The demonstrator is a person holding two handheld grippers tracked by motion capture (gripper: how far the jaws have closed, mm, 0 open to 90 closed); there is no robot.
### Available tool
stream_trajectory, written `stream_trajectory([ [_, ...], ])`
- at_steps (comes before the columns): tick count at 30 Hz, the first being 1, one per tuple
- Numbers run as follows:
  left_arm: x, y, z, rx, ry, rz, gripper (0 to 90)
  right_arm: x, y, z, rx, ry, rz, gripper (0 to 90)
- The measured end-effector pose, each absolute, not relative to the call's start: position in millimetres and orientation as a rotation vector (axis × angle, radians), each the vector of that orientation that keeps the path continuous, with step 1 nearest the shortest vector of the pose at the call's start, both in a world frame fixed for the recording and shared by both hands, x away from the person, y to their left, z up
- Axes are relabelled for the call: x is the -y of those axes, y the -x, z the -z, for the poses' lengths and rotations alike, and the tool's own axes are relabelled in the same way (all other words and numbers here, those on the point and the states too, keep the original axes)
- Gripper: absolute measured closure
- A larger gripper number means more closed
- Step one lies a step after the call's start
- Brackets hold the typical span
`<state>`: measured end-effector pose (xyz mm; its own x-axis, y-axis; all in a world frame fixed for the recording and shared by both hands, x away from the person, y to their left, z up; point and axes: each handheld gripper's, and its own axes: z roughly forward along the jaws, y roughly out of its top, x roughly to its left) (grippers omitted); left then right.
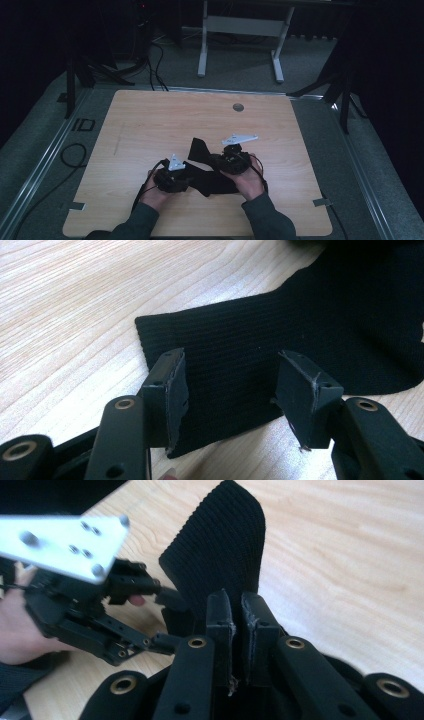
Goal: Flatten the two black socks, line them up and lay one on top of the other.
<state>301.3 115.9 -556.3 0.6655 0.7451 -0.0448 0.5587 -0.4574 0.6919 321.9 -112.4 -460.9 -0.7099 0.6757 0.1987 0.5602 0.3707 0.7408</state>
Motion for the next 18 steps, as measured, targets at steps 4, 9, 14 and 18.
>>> stream_trajectory([
  [4,-116.1,-301.4,556.3,-1.003,-2.182,-0.343,46.9,107.5,-323.7,474.5,-2.509,-1.155,-1.227,83.2],
  [9,-124.7,-299.5,548.5,-1.019,-2.154,-0.339,48.5,100.9,-326.3,491.5,-2.531,-1.195,-1.198,83.2],
  [14,-145.7,-298.2,539.1,-1.071,-2.099,-0.381,56.6,95.6,-327.2,499.9,-2.550,-1.212,-1.183,83.2],
  [18,-153.8,-300.3,540.6,-1.116,-2.100,-0.373,67.3,88.0,-326.9,505.5,-2.572,-1.214,-1.167,83.2],
])
